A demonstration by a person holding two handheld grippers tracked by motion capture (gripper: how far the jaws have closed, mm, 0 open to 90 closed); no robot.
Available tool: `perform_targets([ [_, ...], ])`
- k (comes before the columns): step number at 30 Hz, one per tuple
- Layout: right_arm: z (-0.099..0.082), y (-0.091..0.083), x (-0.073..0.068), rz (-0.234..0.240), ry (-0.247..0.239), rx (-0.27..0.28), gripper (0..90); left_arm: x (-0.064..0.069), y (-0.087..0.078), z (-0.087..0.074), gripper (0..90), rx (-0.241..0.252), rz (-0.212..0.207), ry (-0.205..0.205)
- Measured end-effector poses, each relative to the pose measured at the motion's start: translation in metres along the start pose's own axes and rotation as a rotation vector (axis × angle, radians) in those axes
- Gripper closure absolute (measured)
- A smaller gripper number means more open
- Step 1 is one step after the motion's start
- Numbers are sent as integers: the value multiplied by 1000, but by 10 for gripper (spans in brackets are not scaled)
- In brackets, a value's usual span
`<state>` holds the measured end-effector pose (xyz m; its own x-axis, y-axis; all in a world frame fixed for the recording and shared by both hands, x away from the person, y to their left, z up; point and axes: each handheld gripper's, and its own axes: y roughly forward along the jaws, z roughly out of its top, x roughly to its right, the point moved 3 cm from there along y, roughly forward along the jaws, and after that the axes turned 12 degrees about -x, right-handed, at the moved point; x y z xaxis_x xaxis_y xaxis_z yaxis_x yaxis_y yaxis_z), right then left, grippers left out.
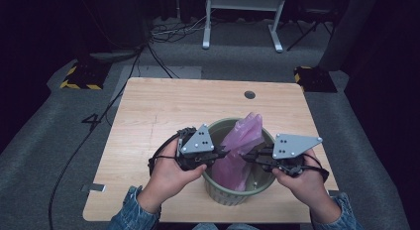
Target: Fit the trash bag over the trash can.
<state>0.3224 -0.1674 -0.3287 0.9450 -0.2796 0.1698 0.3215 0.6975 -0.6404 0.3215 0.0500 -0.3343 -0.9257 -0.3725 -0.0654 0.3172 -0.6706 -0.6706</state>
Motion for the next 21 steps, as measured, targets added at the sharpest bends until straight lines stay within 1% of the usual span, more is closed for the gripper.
perform_targets([
  [1,-2,-3,2,-11,30,6,692,0,1,-1,877,1,-5,-3],
  [2,-2,-5,3,-18,48,11,615,0,2,-2,876,3,-8,-7],
  [4,-4,-8,6,-30,96,24,426,1,3,-3,871,10,-10,-9],
  [5,-4,-8,7,-24,113,38,352,1,4,-3,868,14,-12,-11],
  [6,-3,-8,7,-14,123,50,312,2,4,-3,865,21,-17,-10],
  [7,-2,-6,6,-5,131,61,334,2,5,-2,865,26,-19,-4],
  [8,-2,-6,6,-5,131,61,334,3,5,-2,865,28,-20,0],
  [9,-2,-4,5,-11,126,56,415,4,5,-1,866,30,-19,5],
  [10,-1,-4,5,-14,110,48,587,5,5,-1,867,32,-18,9],
  [11,-1,-4,6,-13,91,37,674,5,4,-1,868,36,-16,11],
  [12,-1,-4,8,-26,93,32,736,5,3,-1,868,38,-14,10],
  [13,-1,-5,9,-37,93,27,827,4,2,-2,870,41,-10,11],
  [14,-2,-6,11,-51,89,23,872,4,1,-3,871,43,-6,7],
  [15,-3,-8,14,-66,93,20,897,3,0,-4,872,48,-6,4],
  [16,-4,-9,18,-88,99,14,900,2,-1,-5,873,51,-5,-1],
  [18,-5,-12,24,-116,108,2,900,1,-3,-7,874,61,-5,-12],
  [21,-8,-16,36,-166,125,-11,900,1,-5,-9,877,66,-4,-14],
])
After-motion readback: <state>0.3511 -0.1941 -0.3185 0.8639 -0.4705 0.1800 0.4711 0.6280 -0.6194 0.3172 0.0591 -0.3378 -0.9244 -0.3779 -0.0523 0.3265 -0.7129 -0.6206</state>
